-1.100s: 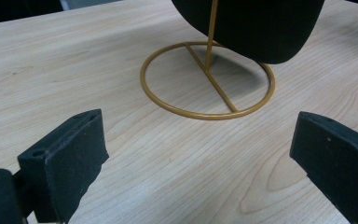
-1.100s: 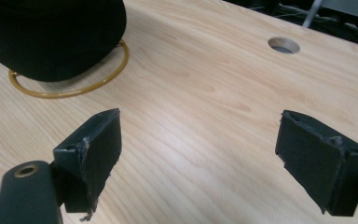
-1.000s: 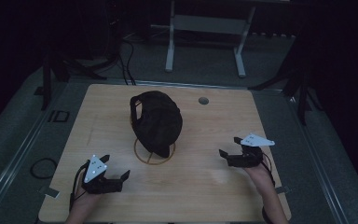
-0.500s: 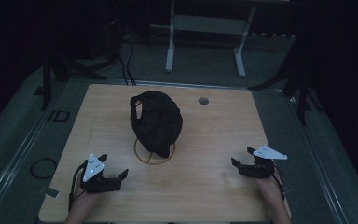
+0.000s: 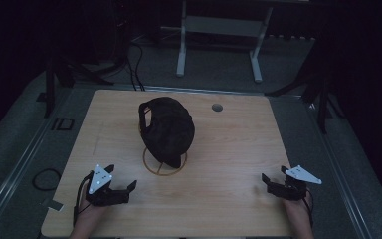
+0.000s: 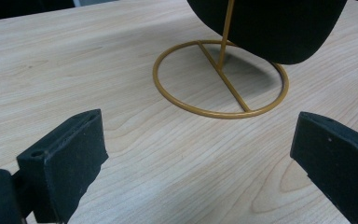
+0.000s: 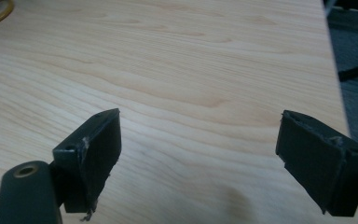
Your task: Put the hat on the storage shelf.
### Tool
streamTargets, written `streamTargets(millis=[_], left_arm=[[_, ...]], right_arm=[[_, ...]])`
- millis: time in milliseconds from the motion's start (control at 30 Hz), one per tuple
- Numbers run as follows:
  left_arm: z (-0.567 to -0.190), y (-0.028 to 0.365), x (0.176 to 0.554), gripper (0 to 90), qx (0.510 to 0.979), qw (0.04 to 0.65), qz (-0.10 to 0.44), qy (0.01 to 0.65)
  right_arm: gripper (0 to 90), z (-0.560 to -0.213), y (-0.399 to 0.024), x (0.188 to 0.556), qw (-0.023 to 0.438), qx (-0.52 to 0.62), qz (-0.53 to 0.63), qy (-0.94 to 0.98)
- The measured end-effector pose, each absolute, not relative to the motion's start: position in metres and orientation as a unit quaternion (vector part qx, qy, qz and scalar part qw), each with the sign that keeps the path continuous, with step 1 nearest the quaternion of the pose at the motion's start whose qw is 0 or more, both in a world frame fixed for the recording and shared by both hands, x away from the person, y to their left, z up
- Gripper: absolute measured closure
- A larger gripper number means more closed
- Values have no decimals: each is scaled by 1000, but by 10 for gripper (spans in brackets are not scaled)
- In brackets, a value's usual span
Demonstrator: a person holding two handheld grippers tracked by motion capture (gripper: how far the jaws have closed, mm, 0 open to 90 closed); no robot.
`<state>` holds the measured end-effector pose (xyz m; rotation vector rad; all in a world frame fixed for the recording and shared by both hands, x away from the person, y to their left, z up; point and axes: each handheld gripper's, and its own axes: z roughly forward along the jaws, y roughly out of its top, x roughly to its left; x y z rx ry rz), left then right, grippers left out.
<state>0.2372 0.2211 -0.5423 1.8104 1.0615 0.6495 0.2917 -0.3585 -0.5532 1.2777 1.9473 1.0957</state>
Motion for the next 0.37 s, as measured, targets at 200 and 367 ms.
streamTargets(millis=[200,367], left_arm=[[-544,220,237,38,736,453,263,429],[-544,220,237,37,736,452,263,429]], right_arm=[[142,-554,-365,285,286,487,414,714],[142,-554,-365,286,288,489,410,714]])
